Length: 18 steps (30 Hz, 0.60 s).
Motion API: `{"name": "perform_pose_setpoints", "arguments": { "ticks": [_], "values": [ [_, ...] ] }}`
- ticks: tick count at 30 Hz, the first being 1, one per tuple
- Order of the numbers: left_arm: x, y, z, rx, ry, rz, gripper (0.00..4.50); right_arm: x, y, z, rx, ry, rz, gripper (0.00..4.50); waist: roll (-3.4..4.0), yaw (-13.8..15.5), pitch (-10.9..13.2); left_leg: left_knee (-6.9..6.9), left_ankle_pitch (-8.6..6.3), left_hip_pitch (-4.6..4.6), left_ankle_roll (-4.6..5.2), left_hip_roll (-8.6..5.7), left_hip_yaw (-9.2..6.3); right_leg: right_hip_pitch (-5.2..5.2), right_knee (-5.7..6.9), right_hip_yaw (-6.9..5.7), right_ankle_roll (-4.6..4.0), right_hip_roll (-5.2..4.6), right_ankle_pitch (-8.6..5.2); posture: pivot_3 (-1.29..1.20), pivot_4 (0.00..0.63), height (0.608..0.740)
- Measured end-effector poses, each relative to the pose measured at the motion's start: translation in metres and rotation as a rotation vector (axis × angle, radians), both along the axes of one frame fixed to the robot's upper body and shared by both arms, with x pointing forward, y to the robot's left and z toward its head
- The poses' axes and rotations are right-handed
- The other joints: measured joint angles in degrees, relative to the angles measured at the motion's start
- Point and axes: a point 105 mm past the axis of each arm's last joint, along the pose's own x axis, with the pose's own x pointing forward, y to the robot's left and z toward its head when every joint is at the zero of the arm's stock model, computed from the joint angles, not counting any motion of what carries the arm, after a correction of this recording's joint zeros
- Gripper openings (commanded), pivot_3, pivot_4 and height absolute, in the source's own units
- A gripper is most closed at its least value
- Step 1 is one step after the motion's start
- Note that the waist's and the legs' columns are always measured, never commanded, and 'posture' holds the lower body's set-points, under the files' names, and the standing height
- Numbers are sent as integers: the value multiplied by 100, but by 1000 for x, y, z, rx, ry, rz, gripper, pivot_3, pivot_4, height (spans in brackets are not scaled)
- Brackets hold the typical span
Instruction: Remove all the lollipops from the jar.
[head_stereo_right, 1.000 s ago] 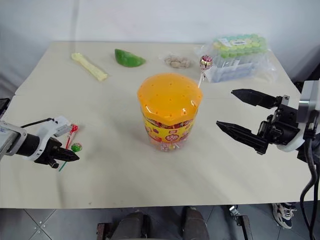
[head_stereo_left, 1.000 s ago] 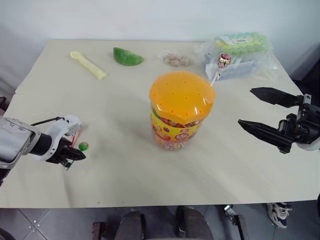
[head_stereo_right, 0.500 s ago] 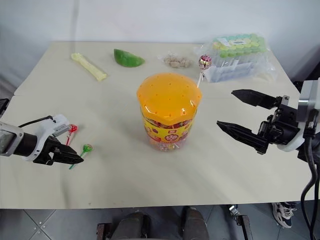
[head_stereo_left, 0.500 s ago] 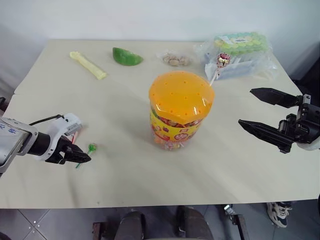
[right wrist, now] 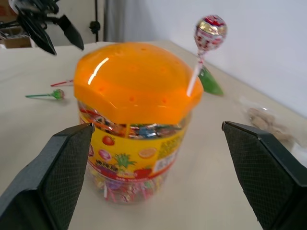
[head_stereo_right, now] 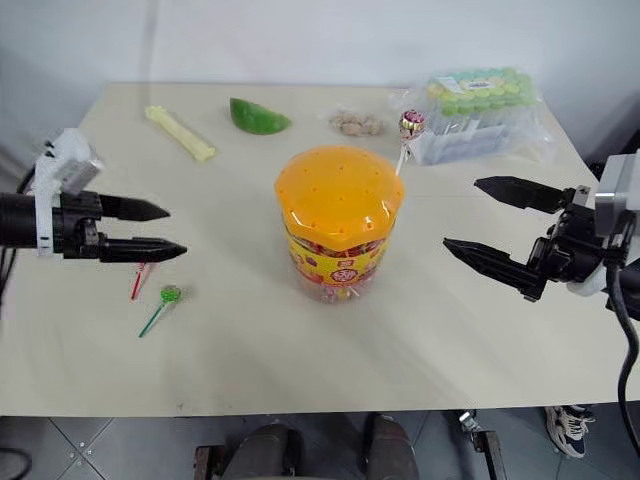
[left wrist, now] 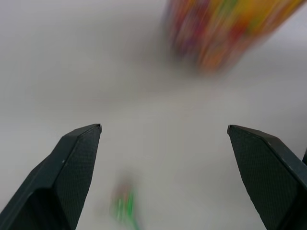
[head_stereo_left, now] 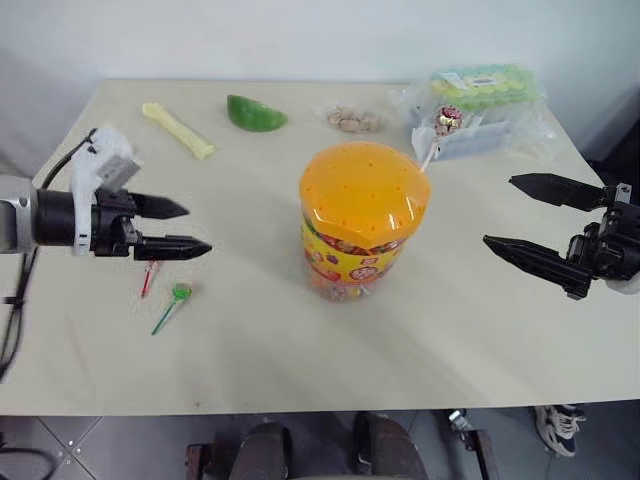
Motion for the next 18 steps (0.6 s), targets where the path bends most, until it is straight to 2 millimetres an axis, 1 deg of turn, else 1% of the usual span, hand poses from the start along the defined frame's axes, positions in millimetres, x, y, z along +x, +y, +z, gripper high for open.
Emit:
{"name": "perform_pose_setpoints", "arguments": {
  "ticks": [3, 4, 6, 8, 11, 13, 15, 18],
  "values": [
    [2, -5, 13, -126, -112, -98, 4468, 6, 4, 9, 11, -25, -19, 4500, 0, -23, 0, 0, 1, 2, -1, 2, 3, -1, 2, 1, 0, 2, 0, 0, 150, 740],
    [1, -7, 14, -150, -129, -127, 4468, 7, 5, 10, 13, -28, -18, 4500, 0, -21, 0, 0, 1, 2, -2, 2, 2, -1, 1, 0, 0, 2, 0, 0, 150, 740],
    [-3, -14, 24, -275, -205, -289, 4468, 13, 13, 13, 21, -30, -15, 4500, 1, -11, -1, 5, 1, 0, -2, 1, 4, -1, 2, 0, 0, 2, 0, 0, 150, 740],
    [-7, -16, 25, -334, -241, -402, 4468, 17, 21, 12, 27, -25, 6, 4500, 0, -1, -1, 6, 1, -1, -2, 1, 3, -1, 1, 0, 0, 2, 0, 0, 150, 740],
    [-7, -14, 28, -356, -286, -457, 4468, 24, 28, 7, 29, 7, 15, 4500, 0, 9, 0, 5, 1, -5, -1, 0, 3, -1, -3, -2, 1, 2, 1, 0, 150, 740],
    [-6, -19, 33, -386, -334, -540, 4468, 33, 33, 10, 49, 1, 22, 4500, 0, 12, -1, 9, 1, -5, -1, -2, 3, 0, -2, -2, 4, 1, 3, 0, 150, 740],
    [-4, -22, 30, -392, -340, -581, 4468, 37, 40, 12, 62, -9, 41, 4500, 1, 0, -1, 9, 1, -2, -1, -1, 3, 0, 1, -2, 3, 2, 3, 0, 150, 740],
    [6, -26, 25, -427, -350, -589, 4468, 50, 41, 11, 86, -5, 23, 4500, 0, -10, -1, 8, 1, -5, -1, -1, 3, -1, -1, -2, 3, 2, 3, 0, 150, 740]
  ]
}}
